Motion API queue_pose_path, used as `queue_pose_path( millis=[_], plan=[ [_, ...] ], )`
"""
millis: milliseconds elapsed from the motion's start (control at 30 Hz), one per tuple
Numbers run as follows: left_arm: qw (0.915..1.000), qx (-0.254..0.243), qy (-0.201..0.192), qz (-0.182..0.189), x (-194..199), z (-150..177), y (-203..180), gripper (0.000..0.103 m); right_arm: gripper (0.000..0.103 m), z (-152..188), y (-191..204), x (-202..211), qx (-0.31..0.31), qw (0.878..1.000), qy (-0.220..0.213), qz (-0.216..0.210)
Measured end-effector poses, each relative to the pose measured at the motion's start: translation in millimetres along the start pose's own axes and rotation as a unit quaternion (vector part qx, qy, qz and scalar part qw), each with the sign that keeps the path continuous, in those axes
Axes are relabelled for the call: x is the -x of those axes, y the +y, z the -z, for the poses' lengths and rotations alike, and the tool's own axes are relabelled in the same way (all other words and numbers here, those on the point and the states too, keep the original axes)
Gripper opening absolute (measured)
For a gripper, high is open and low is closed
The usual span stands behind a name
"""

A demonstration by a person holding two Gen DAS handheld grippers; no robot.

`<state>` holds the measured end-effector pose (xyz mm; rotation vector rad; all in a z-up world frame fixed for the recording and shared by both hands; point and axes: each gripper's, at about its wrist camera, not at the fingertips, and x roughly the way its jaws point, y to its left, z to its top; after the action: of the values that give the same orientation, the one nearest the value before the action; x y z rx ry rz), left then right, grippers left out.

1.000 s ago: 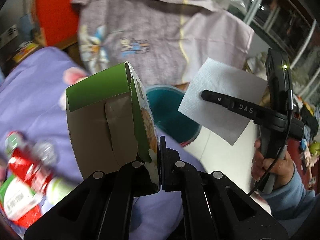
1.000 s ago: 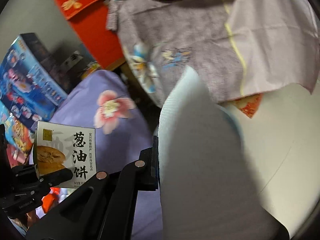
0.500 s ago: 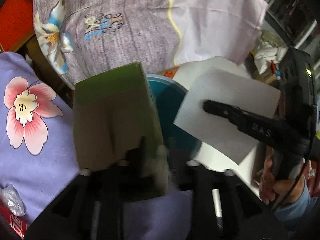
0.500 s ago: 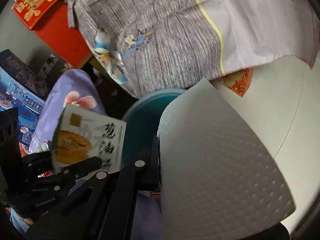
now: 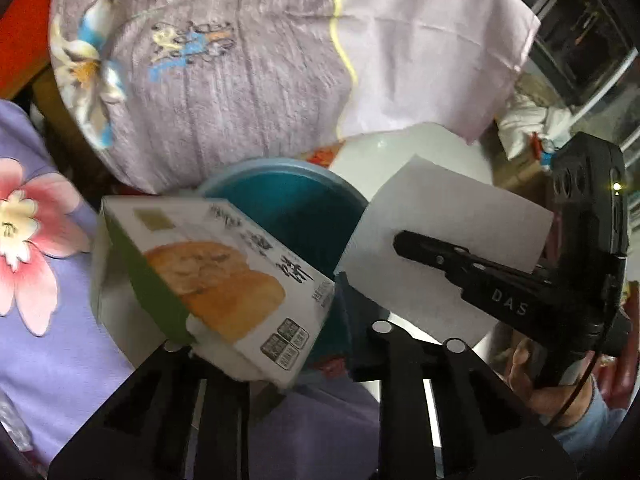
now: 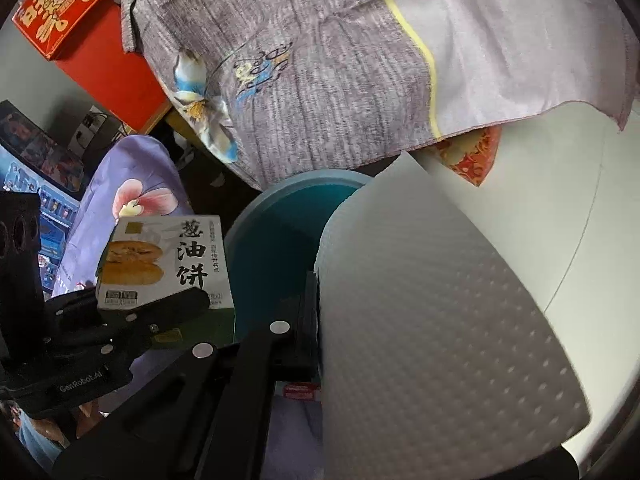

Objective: Collect trash
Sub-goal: 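Carry the paper towel and pancake box over the teal wastebasket with both tools, then open the left tool to drop the box while the right tool releases the towel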

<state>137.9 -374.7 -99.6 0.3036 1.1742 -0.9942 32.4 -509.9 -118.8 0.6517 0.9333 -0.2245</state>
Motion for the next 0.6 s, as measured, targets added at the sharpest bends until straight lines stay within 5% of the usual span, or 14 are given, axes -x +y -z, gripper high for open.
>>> queue_pose_path(
  millis=[233, 333, 600],
  plan=[
    [0.9999, -0.012, -0.003, 0.007, 11.5, -7.6, -11.3, 0.017, 0.004, -6.3, -3.1, 8.3, -0.001, 1.0, -0.007, -0.005],
    [0.9997, -0.011, -0.009, -0.018, 14.5, -10.9, -11.1, 0.056, 0.004, -9.1, 0.0, 11.5, 0.002, 1.0, -0.012, -0.005],
    [0.999, -0.011, -0.03, -0.031, 31.9, -4.9, -9.6, 0.074, 0.005, -9.1, 2.9, 16.5, 0.003, 1.0, -0.015, -0.007]
  ],
)
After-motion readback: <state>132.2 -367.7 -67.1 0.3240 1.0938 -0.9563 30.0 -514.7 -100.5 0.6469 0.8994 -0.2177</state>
